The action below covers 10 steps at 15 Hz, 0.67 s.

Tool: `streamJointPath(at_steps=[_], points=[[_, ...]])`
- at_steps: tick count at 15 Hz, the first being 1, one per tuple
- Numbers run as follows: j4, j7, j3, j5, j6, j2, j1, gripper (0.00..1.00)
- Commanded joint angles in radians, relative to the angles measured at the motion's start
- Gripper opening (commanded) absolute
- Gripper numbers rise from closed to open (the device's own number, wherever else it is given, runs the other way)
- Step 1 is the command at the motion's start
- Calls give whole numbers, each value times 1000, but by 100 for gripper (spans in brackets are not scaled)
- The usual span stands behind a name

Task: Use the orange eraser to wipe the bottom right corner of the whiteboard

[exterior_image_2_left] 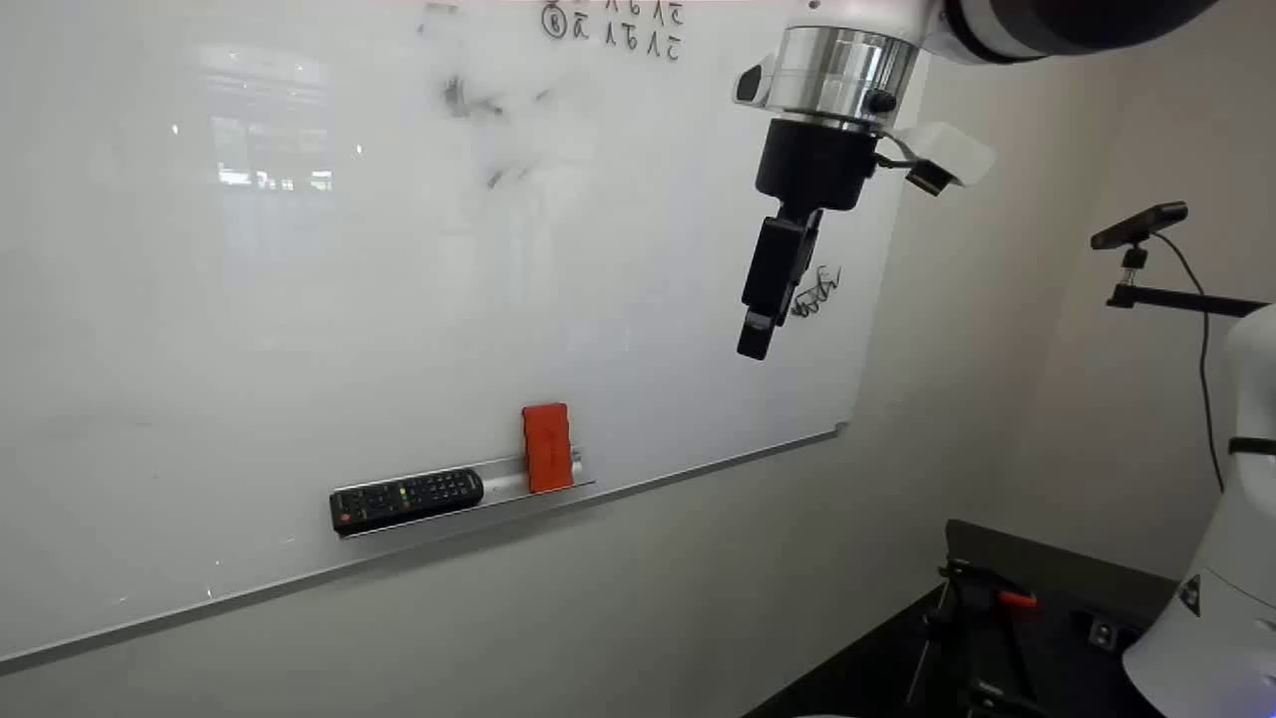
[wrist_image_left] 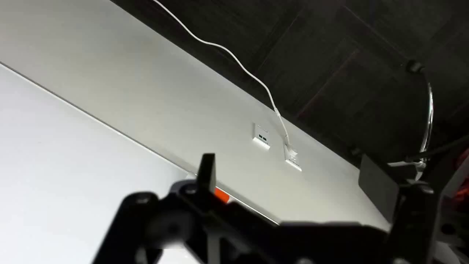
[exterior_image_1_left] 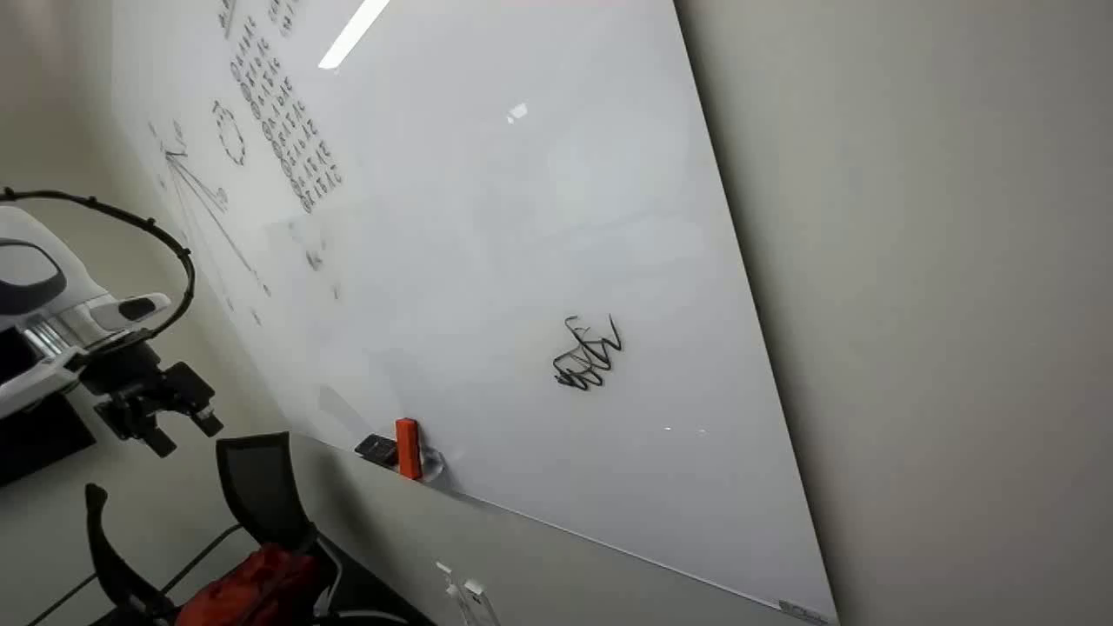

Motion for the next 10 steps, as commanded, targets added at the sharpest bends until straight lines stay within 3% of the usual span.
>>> streamJointPath(at_steps=[1, 5, 10], points=[[2, 6, -23, -9, -3, 2, 25, 100], [2, 6, -24, -9, -3, 2, 25, 100], [-55, 67, -12, -179, 249, 51, -9, 100]])
